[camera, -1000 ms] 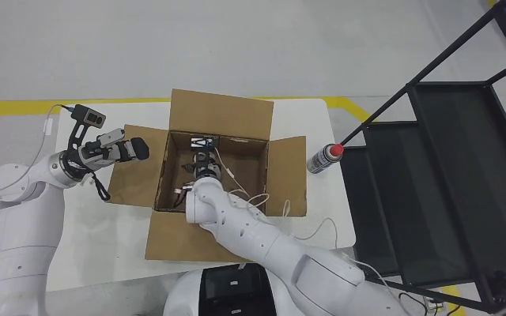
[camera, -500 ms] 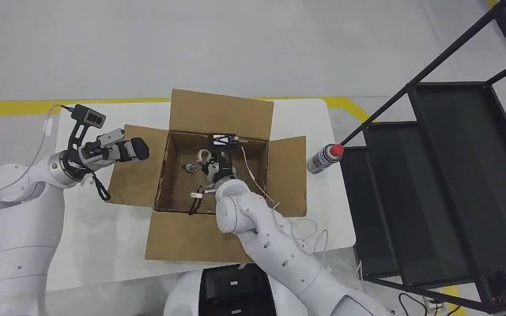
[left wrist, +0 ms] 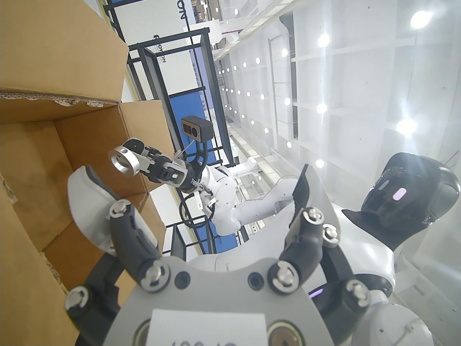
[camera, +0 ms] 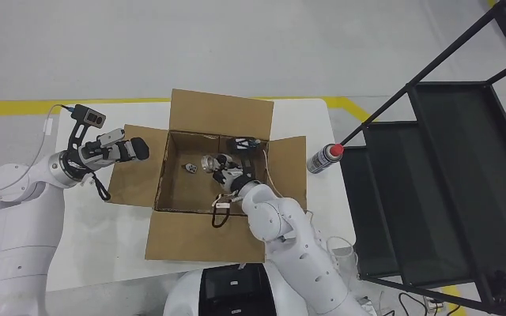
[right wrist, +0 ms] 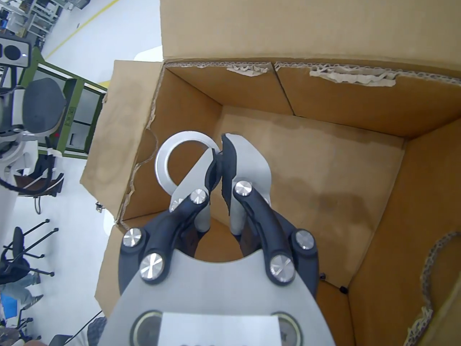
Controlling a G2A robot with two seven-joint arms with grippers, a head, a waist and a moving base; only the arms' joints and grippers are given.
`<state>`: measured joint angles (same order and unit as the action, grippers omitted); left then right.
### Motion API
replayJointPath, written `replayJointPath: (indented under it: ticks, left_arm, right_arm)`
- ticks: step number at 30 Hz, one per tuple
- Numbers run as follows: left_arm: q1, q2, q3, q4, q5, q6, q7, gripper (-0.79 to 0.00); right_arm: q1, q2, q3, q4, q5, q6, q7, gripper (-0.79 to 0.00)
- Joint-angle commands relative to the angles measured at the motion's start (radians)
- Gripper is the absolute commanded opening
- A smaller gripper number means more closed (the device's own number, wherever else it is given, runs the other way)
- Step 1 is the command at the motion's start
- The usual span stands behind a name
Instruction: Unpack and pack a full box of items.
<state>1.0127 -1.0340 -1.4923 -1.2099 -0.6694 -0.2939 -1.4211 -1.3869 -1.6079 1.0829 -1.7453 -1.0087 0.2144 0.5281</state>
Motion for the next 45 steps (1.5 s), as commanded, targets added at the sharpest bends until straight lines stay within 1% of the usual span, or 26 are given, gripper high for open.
replayJointPath:
  ticks: [1, 5, 25, 29, 33, 35, 39, 45]
  left_arm:
    - [0.0, 0.0, 0.0, 0.0, 0.0, 0.0, 0.0, 0.0]
    - [0.0, 0.0, 0.0, 0.0, 0.0, 0.0, 0.0, 0.0]
    - [0.0, 0.0, 0.0, 0.0, 0.0, 0.0, 0.0, 0.0]
    - [0.0, 0.0, 0.0, 0.0, 0.0, 0.0, 0.0, 0.0]
    - [0.0, 0.0, 0.0, 0.0, 0.0, 0.0, 0.0, 0.0]
    - [0.0, 0.0, 0.0, 0.0, 0.0, 0.0, 0.0, 0.0]
    - [0.0, 0.0, 0.0, 0.0, 0.0, 0.0, 0.0, 0.0]
    - [0.0, 0.0, 0.0, 0.0, 0.0, 0.0, 0.0, 0.0]
  right_arm:
    - [-0.009, 0.004, 0.013, -0.012, 0.032, -0.029, 0.008, -0.785]
    - [-0.022, 0.009, 0.034, -0.021, 0.108, -0.079, 0.03, -0.785]
    - [-0.022, 0.009, 0.034, -0.021, 0.108, -0.079, 0.03, -0.785]
    - [-0.031, 0.011, 0.045, -0.038, 0.175, -0.092, 0.032, -0.785]
    - [-0.062, 0.02, 0.096, -0.106, 0.28, -0.116, 0.072, -0.785]
    - [-0.088, 0.029, 0.13, -0.157, 0.289, -0.143, 0.093, -0.785]
    - [-0.172, 0.048, 0.204, -0.272, 0.314, -0.19, 0.123, -0.785]
    - [-0.313, 0.071, 0.341, -0.422, 0.468, -0.262, 0.153, -0.785]
